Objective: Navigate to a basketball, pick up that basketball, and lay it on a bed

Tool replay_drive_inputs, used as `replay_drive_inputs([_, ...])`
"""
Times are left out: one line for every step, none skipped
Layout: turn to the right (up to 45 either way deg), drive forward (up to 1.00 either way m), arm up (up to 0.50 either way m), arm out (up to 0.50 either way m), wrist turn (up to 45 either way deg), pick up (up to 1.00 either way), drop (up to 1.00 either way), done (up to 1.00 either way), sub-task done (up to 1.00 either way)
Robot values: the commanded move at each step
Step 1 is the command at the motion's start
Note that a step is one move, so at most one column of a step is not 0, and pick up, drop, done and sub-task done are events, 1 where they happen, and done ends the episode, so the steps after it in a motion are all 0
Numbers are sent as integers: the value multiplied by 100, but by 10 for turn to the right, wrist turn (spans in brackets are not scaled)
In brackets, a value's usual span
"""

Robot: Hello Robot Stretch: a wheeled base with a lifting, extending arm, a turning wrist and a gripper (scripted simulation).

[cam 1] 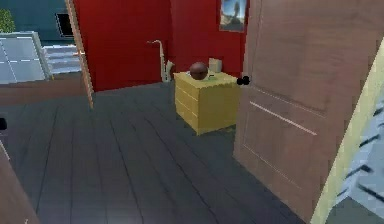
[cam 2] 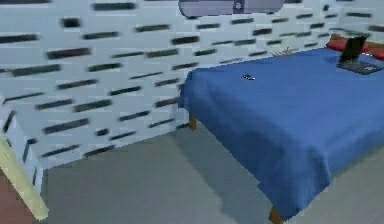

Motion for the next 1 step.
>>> replay_drive_inputs([0,30,0,0,0,0,0,0,0])
